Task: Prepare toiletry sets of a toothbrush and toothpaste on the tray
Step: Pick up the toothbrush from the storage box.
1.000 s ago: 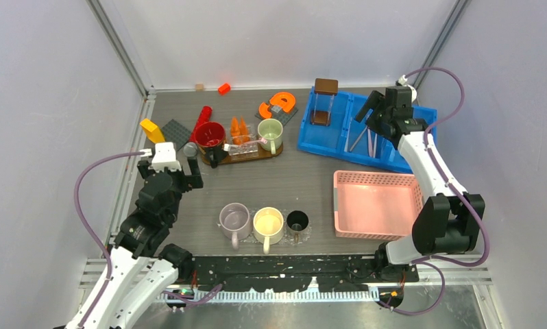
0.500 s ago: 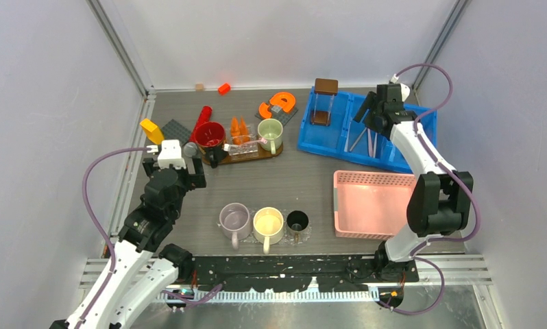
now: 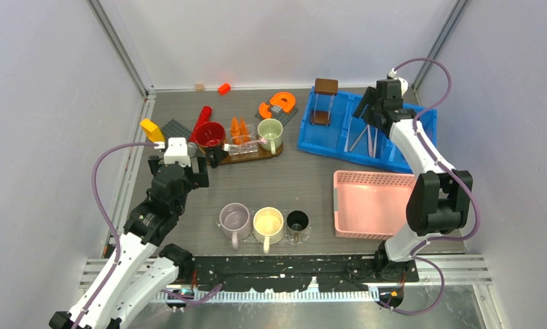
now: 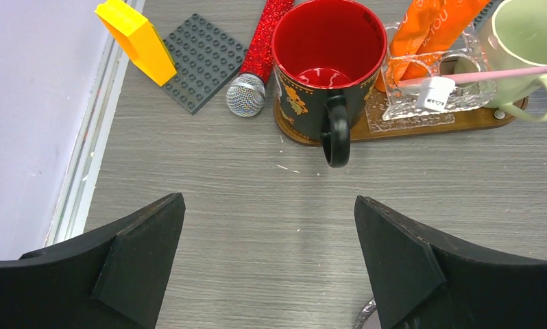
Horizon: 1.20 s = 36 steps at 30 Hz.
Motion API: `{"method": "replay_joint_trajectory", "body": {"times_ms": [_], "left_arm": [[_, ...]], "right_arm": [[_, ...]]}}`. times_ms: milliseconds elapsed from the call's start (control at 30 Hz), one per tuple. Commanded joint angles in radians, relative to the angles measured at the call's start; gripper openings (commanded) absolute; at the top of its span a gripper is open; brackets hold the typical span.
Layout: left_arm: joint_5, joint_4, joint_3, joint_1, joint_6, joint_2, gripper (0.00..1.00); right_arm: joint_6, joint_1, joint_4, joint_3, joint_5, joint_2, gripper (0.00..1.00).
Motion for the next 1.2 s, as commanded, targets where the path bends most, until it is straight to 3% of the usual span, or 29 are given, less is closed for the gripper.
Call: {"method": "replay_joint_trajectory", "body": {"times_ms": [0, 533, 1167], "left_arm": [[-0.018, 0.05, -0.004, -0.001, 0.006, -0.016, 0.98], [-0.017, 0.05, -0.003, -0.001, 0.009, 0.016, 0.98], [-0.017, 0.053, -0.003, -0.001, 0.014, 0.021, 0.98]], "right_arm": [[-0.019, 0.005, 0.046, 0.04, 0.072, 0.016, 0.72], [-0.055, -0.038, 0.029, 0.139, 0.182, 0.307, 0.58], [-0.102, -0.079, -0.022, 0.192, 0.119, 0.47, 0.41]]}}
